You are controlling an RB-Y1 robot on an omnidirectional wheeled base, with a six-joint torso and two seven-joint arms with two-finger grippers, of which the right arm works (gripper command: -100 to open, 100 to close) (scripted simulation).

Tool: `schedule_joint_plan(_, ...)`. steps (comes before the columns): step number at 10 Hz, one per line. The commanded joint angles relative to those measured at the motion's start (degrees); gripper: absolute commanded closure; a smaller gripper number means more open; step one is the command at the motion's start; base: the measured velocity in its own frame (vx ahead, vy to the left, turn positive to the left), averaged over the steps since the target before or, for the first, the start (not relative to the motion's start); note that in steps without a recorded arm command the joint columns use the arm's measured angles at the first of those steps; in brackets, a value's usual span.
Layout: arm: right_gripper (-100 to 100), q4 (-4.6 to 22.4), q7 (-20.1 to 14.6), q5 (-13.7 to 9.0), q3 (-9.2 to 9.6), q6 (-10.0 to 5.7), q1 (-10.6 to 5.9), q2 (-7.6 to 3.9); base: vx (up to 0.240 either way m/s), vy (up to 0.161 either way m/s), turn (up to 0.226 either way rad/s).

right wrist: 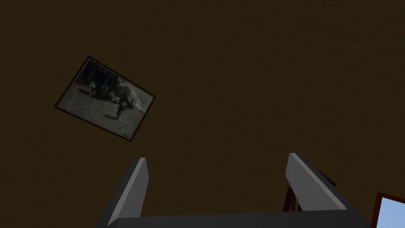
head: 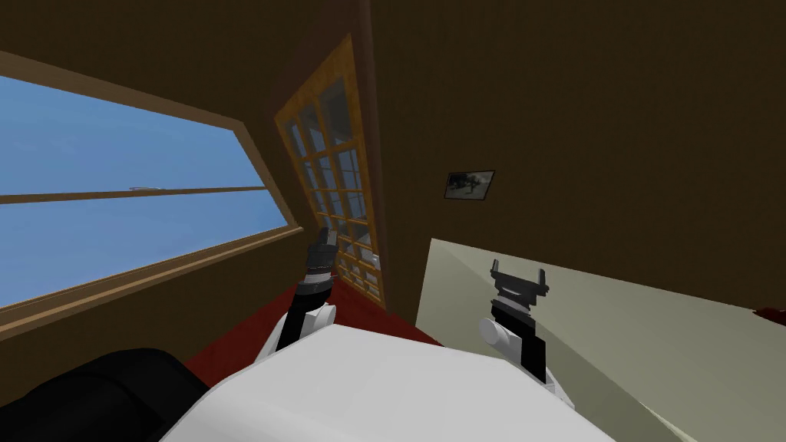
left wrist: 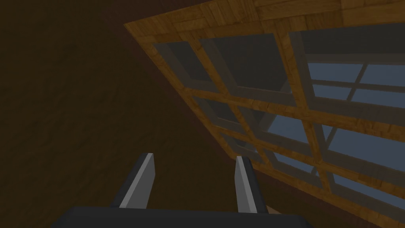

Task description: Push the door open

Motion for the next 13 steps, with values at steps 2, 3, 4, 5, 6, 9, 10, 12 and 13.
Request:
schedule_joint_plan(2, -100, 3.06, -1.52, -2.01, -0.15, -1.1, -0.98, -0.28, 0.064, 0.169, -0.303)
schedule_joint_plan(3, -100, 4.22, -2.07, -2.78, -0.24, -1.48, -1.38, -0.4, 0.028, 0.167, -0.343)
schedule_joint_plan(4, -100, 5.38, -2.63, -3.56, -0.32, -1.85, -1.78, -0.53, 0.028, 0.17, -0.384)
schedule_joint_plan(5, -100, 6.54, -3.18, -4.33, -0.4, -2.22, -2.18, -0.66, 0.049, 0.192, -0.337)
schedule_joint_plan(6, -100, 7.13, -3.45, -4.72, -0.44, -2.41, -2.38, -0.72, 0.049, 0.161, -0.211)
schedule_joint_plan(9, -100, 10.7, -5.15, -7.08, -0.68, -3.55, -3.63, -1.08, 0.03, 0.156, -0.298)
schedule_joint_plan(10, -100, 11.3, -5.43, -7.48, -0.72, -3.74, -3.83, -1.14, 0.06, 0.153, -0.157)
schedule_joint_plan(12, -100, 13.7, -6.57, -9.07, -0.87, -4.51, -4.67, -1.37, 0.053, 0.139, -0.289)
schedule_joint_plan(13, -100, 14.3, -6.85, -9.47, -0.91, -4.7, -4.88, -1.43, 0.042, 0.163, -0.22)
